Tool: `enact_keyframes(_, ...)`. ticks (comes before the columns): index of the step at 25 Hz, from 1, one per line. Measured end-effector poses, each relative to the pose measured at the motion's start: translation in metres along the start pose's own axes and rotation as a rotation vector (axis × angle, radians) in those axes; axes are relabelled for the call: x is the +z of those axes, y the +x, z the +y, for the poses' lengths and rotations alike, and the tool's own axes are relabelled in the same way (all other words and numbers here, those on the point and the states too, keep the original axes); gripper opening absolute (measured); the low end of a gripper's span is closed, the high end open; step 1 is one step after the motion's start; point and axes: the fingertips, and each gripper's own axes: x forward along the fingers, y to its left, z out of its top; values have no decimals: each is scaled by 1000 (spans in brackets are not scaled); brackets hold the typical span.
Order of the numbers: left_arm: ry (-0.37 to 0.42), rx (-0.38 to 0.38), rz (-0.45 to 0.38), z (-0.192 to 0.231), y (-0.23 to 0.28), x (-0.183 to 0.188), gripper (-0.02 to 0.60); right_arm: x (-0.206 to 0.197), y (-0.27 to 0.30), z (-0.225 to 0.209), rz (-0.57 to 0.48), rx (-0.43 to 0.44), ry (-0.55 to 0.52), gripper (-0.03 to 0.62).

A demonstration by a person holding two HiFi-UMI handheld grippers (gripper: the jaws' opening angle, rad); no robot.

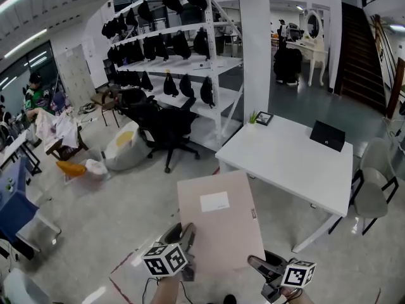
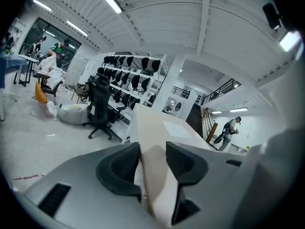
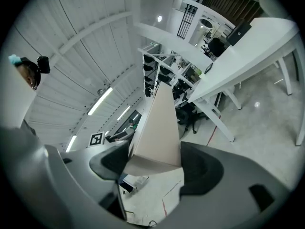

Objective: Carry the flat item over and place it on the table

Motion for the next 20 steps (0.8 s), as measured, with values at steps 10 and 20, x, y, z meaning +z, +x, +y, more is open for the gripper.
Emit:
enact_keyframes(10, 15, 9, -9, -8, 12, 3, 176, 9, -1, -12, 1, 33, -15, 334)
enact_keyframes(20, 27, 13, 3, -4, 41, 12, 176, 25, 16, -27, -7, 39, -5, 334)
